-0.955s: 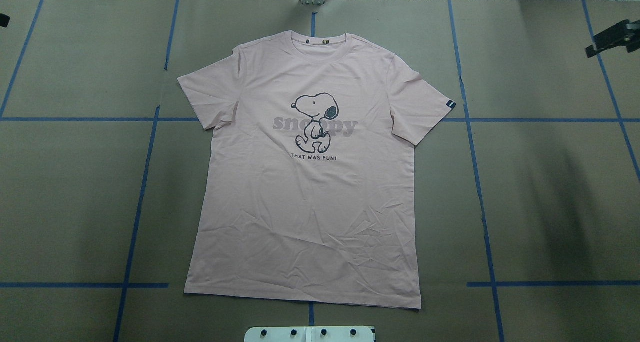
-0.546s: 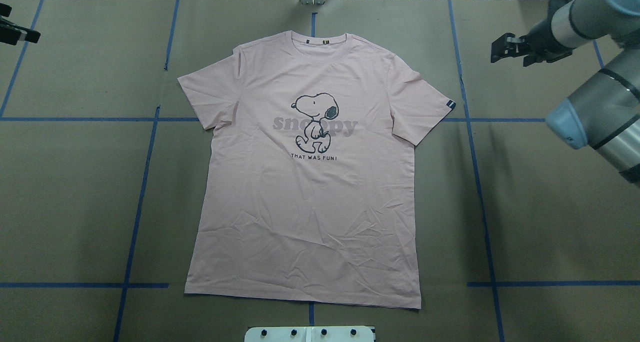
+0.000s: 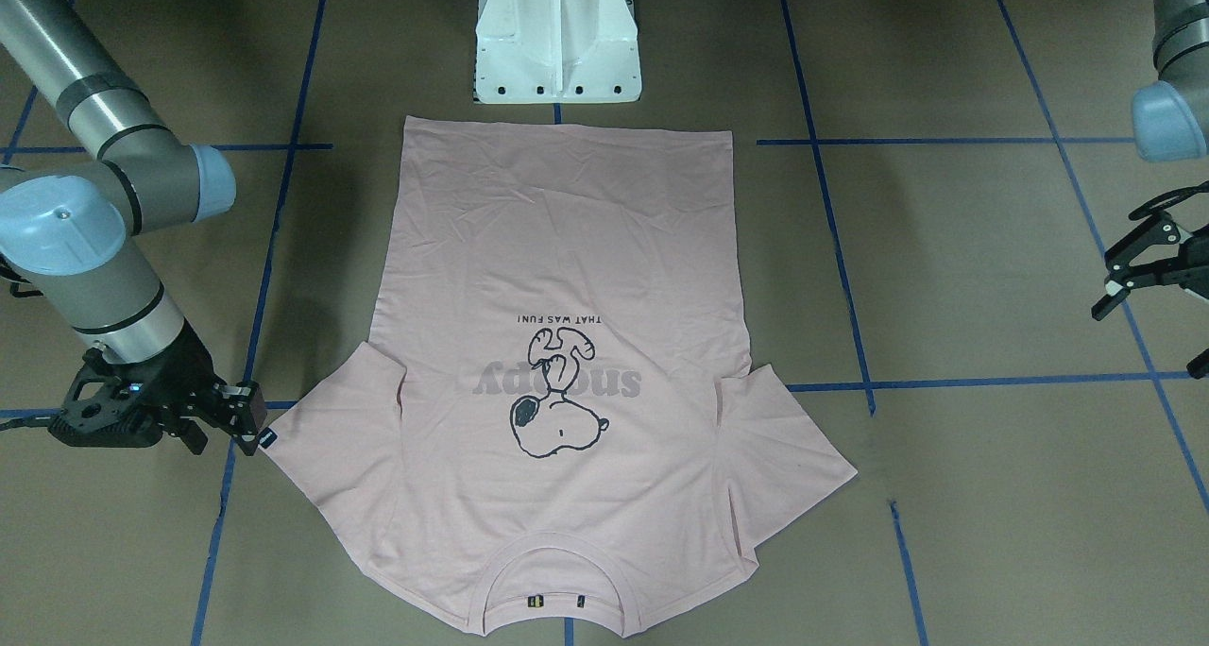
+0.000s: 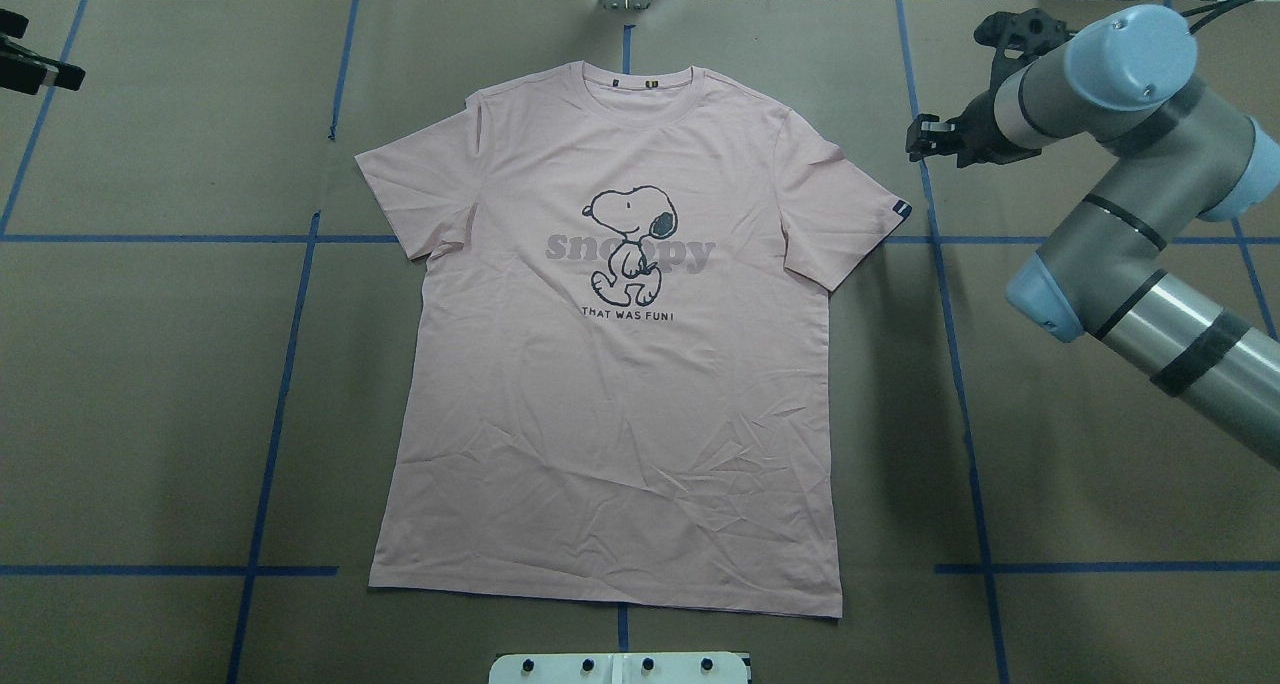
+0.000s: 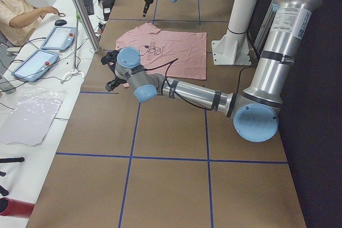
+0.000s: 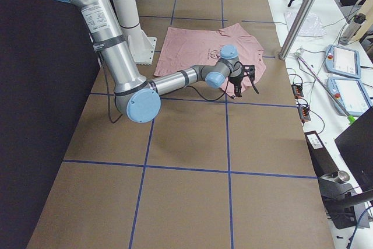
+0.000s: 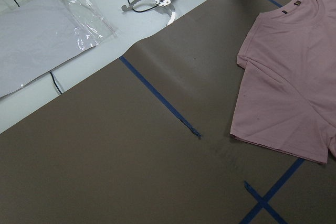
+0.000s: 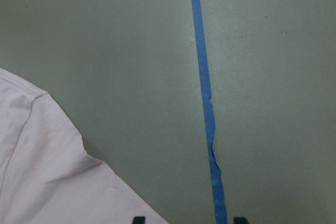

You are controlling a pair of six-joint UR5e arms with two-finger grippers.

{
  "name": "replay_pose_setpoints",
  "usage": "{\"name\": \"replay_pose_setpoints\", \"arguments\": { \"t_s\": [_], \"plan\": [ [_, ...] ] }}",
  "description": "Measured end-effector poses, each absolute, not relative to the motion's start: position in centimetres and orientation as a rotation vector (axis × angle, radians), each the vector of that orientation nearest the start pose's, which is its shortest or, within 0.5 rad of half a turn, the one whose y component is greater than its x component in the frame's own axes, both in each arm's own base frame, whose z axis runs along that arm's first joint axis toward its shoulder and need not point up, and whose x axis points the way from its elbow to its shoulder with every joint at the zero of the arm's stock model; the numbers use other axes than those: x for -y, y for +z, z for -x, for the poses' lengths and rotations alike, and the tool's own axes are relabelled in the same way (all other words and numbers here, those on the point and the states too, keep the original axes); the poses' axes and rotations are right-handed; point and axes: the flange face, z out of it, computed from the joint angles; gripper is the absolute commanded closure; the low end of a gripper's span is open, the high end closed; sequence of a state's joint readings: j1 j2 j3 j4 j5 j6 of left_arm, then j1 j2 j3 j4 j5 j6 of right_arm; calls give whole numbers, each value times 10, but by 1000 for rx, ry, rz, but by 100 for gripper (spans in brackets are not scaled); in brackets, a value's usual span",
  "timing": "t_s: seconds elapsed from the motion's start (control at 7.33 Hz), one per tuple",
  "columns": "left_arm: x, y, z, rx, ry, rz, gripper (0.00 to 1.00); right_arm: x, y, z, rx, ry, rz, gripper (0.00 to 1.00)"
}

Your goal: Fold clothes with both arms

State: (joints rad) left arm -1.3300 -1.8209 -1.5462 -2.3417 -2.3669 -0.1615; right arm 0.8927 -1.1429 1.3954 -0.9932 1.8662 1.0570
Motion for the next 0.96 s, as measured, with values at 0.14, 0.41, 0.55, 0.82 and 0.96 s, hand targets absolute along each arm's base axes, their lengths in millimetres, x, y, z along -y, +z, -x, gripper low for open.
{"name": "replay_pose_setpoints", "arguments": {
  "t_s": [0.14,0.41,0.55,0.82,0.96],
  "plan": [
    [598,441,-83,-904,466,-780,0,603,447,366,794,227,-326,41],
    [598,441,-83,-904,466,-780,0,596,454,383,774,214,-327,42],
    [598,441,-83,-904,466,-780,0,594,456,388,769,209,-325,43],
    [598,441,-83,-903,467,-781,0,590,458,395,767,201,-321,46],
    [598,441,-83,-903,468,-781,0,588,458,397,766,197,-320,48]
  ]
}}
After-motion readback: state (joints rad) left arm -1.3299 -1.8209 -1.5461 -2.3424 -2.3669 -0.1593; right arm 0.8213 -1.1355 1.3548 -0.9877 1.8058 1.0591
